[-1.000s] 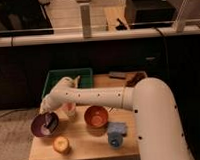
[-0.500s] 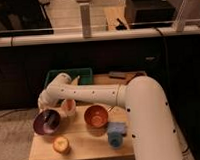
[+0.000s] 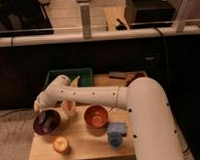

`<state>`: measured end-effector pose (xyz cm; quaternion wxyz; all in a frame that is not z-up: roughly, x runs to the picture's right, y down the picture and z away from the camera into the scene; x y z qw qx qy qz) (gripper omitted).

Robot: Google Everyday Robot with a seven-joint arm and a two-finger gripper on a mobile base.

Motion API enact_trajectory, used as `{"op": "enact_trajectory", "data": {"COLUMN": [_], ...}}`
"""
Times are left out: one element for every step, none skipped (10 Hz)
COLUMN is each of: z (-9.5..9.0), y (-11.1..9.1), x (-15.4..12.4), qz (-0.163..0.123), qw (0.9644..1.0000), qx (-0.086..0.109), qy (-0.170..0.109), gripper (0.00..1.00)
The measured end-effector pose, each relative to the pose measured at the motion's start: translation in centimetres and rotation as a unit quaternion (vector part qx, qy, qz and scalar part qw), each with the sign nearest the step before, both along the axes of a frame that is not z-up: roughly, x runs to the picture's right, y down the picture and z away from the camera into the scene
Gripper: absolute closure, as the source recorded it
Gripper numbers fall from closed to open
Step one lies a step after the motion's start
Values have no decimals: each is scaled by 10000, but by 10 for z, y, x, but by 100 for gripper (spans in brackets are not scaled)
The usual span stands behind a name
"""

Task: Wipe purple bowl with brush

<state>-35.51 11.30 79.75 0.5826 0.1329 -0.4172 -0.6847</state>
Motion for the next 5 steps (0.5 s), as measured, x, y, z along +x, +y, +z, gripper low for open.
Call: {"op": "enact_trajectory", "data": {"z": [-4,-7,-9,-11,-11], "y": [5,9,12,15,15], "x": [-2,-2,-1,-1,-2], "qz": [-47,-77,-101,-134,-140], "qw": [10000,9999,9998,9997,9997], "qx": [-64,-106,-154,-196,-205], "qy": [-33,-45,-55,-69,-76], "gripper": [100,100,100,100,100]}}
